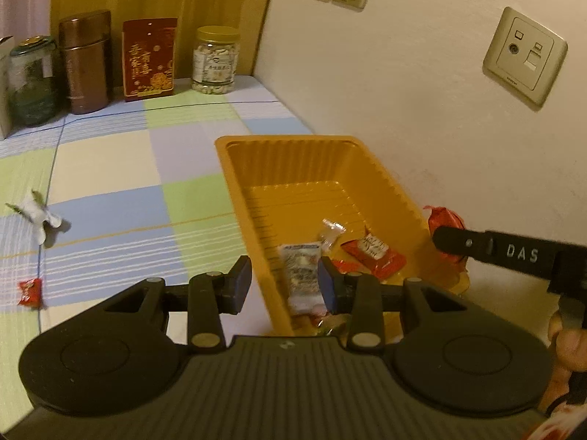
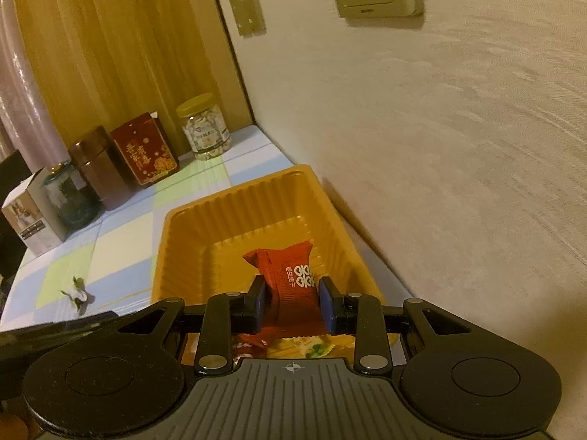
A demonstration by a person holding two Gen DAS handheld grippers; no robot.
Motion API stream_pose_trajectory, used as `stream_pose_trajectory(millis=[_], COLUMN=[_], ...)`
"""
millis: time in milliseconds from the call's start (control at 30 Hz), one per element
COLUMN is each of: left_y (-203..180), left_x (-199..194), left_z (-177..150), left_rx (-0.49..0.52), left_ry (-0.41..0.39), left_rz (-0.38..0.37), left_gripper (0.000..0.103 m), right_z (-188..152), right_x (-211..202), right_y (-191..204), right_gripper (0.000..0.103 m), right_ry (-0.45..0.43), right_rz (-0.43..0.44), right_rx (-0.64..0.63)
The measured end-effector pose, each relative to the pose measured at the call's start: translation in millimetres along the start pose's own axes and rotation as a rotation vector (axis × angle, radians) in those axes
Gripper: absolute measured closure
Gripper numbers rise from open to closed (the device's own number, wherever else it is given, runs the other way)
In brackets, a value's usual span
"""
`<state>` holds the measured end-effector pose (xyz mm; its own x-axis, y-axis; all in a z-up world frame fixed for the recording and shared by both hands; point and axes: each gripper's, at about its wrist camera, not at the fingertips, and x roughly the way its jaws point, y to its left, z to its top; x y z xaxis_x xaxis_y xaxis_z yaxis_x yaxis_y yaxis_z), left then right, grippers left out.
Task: Organize snacks
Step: 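Open the left gripper to drop the green candy into the tray, then open the right gripper to drop the red snack bag into the tray, then move both grippers back toward the snacks left on the tablecloth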
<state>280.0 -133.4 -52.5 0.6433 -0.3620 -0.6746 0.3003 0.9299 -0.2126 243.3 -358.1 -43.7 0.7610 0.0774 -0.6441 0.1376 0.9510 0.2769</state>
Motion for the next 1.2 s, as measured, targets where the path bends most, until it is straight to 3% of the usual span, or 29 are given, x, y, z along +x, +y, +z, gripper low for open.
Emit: stream_pose_trajectory(millis=[367, 400, 467, 500, 800, 1200], left_y=[6.0, 6.1, 5.7, 5.8, 15.0, 38.4], left_x=[-12.1, -13.0, -16.9, -19.5, -56.1, -125.7], left_z=[-6.8, -7.5, -8.9, -10.4, -28.3, -59.1], left_rx=[-0.015, -0.012, 0.005, 0.01, -0.015, -0.037], left_ry=[-0.015, -0.016, -0.024, -0.027, -0.043, -0.074], left_rz=[0.016, 0.021, 0.039, 0.044, 0.072, 0.131], left_gripper=[0.064, 0.063, 0.059, 0.058, 0.051, 0.045], right_z=[1.7, 1.5, 0.9, 0.2, -18.0, -52.6], right_x=[10.5, 10.9, 10.1, 8.0, -21.4, -81.2], right_y=[9.4, 9.3, 8.5, 7.2, 0.6, 36.1], right_gripper=[0.071, 0.068, 0.039, 0.038, 0.038, 0.038], right_ry=[0.027, 0.031, 0.025, 0.015, 0.033, 0.022], right_rz=[0.067, 0.078, 0.083, 0.085, 0.085, 0.104], right_rx=[0.007, 0.011, 0.024, 0.035, 0.128, 0.124])
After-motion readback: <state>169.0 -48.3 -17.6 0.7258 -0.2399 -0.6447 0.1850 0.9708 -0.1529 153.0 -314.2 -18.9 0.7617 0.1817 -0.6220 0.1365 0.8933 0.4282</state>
